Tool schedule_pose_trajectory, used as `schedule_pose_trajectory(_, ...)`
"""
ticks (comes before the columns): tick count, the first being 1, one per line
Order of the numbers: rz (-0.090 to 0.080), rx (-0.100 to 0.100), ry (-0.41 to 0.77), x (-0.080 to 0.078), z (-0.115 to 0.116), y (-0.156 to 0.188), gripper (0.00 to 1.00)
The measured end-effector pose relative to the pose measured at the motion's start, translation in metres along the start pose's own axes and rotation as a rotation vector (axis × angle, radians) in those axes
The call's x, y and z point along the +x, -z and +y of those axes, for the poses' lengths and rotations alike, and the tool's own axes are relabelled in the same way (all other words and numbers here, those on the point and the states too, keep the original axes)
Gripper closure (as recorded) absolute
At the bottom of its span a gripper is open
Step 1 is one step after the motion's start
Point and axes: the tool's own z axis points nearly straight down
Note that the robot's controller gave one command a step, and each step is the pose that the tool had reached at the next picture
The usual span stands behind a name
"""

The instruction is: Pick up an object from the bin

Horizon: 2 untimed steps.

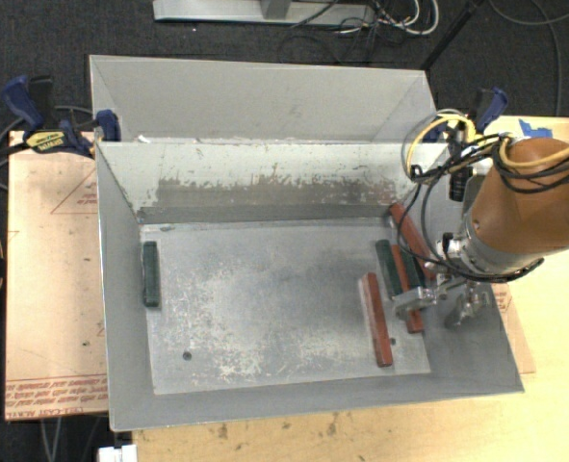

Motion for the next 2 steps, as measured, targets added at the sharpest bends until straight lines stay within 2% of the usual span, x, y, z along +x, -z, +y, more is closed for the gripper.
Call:
schedule_pose_trajectory(1,0.001,0.005,0.230,-0.0154,-0.0159,-0.0462,0.00)
schedule_pose_trajectory(2,-0.005,0.014,0.231,-0.0178,-0.0166,-0.0472,1.00)
